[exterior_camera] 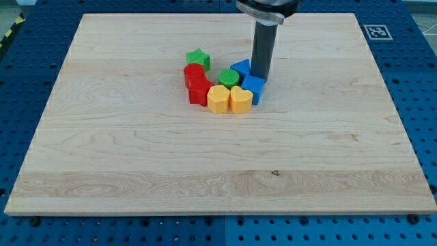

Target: Push the group of blocks a bit down

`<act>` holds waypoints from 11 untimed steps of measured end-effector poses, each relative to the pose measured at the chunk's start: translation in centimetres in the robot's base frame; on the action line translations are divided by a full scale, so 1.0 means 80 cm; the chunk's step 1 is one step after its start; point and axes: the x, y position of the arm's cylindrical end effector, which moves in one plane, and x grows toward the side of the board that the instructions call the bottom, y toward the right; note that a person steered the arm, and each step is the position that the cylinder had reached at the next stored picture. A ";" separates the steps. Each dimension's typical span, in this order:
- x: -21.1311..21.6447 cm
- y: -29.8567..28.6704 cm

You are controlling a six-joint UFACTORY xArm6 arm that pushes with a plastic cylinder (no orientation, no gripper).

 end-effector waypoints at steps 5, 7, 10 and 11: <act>-0.098 -0.143; -0.097 -0.221; -0.064 -0.174; -0.052 -0.159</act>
